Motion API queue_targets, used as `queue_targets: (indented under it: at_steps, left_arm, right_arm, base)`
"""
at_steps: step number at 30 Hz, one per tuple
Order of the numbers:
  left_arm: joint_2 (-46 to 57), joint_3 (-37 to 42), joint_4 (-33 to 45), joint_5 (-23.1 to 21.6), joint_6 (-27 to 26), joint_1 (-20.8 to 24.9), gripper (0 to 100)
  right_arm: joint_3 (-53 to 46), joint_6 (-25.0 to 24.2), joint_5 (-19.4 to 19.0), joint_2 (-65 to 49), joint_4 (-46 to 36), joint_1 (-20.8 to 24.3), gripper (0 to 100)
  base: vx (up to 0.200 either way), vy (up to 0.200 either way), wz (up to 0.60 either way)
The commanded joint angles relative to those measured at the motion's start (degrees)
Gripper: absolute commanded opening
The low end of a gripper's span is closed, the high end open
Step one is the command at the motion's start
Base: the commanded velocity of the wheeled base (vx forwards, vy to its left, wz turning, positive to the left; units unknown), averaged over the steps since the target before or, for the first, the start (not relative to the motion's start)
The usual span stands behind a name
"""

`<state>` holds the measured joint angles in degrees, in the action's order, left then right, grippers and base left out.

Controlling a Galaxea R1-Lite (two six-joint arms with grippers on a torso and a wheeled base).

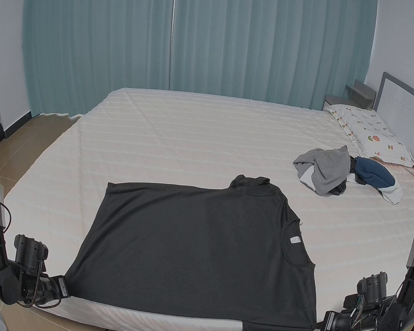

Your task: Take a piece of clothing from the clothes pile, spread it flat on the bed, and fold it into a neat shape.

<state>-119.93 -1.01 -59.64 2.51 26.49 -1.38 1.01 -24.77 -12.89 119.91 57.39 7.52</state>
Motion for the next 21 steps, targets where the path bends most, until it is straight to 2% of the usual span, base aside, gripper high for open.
queue_targets:
  at_steps: [1,10,11,12,13,21]
  left_arm:
    - [0.2,0.7,0.8,0.0,-0.3,0.0,0]
    - [0.2,0.8,0.3,-0.1,0.1,0.1,0]
    - [0.2,0.8,0.2,-0.1,0.1,0.2,0]
    - [0.3,0.8,0.2,-0.1,0.1,0.2,0]
    - [0.3,0.8,0.2,-0.1,0.1,0.2,100]
    - [1.3,0.8,-4.3,-0.1,0.2,0.1,100]
  right_arm:
    - [-1.0,1.0,0.0,-0.4,-0.4,0.0,0]
    - [-0.8,1.0,-0.1,1.5,1.4,0.0,0]
    - [-1.0,0.9,-0.1,1.9,2.5,-0.1,100]
    - [-1.0,0.8,-0.1,2.4,3.3,0.0,100]
    - [-1.0,0.6,-0.1,2.7,3.7,0.0,100]
    - [-1.0,-3.1,-0.6,2.1,8.3,-0.7,100]
  base:
    - [0.0,0.0,0.0]
    - [0.0,0.0,0.0]
    - [0.0,0.0,0.0]
    - [0.0,0.0,0.0]
    - [0.0,0.0,0.0]
    - [0.0,0.0,0.0]
